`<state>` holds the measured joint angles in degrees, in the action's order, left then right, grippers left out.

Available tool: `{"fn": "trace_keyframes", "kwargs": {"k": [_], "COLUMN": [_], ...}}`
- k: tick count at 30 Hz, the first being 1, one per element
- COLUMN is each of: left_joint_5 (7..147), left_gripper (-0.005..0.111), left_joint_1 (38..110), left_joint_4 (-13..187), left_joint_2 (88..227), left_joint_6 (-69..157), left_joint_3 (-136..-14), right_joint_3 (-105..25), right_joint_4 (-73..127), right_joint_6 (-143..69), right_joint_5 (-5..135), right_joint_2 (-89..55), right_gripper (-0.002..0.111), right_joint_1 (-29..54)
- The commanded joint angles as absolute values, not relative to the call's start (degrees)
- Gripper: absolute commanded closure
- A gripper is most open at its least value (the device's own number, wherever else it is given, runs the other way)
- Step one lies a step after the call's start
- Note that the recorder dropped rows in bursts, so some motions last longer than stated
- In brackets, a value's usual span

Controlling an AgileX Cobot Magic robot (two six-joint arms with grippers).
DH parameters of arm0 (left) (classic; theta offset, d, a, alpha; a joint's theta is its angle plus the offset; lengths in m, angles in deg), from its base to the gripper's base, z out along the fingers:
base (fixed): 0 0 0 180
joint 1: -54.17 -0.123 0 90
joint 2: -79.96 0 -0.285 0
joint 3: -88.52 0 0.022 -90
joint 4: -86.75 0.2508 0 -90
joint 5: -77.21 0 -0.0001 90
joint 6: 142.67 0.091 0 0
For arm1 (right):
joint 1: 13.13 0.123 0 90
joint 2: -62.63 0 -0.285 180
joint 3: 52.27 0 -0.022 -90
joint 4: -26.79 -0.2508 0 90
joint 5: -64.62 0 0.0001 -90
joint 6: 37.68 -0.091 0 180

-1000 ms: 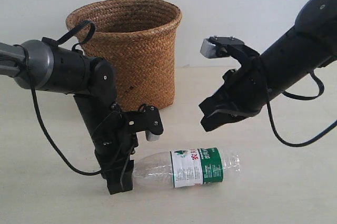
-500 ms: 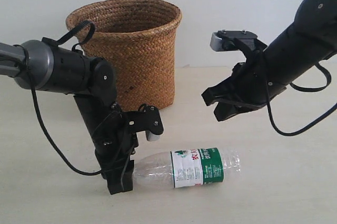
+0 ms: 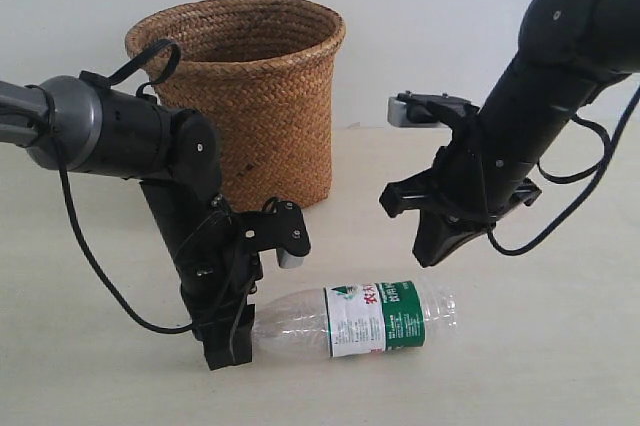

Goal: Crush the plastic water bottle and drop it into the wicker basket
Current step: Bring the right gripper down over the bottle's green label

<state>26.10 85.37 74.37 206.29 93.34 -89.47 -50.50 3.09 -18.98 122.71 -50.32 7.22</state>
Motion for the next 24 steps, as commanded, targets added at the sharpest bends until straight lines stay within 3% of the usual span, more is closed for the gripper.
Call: {"fn": "trace_keyframes", "kwargs": {"k": [1,9,24], "left_joint_5": [26.29,26.16,26.32], "left_gripper": [0.103,0.103,0.103], "left_joint_1": [85.45,85.45,85.45], "left_joint_4": [73.67,73.67,73.67], "left_joint_2": [206.12,206.12,206.12], "left_joint_6": [93.56,92.35,92.23], "left_joint_3": [-89.67,-89.67,-89.67], "right_joint_3": [-53.47,-57.89,-58.42], "right_joint_4": [9.97,12.48,16.58], "right_joint_6": [-22.85,-25.63,-28.73], "right_joint_5": [126.56,126.53,127.41], "right_joint_2": [-53.30,-56.09,-60.57], "right_gripper": [0.108,0.108,0.108], "right_joint_1": [9.88,14.85,14.83]}}
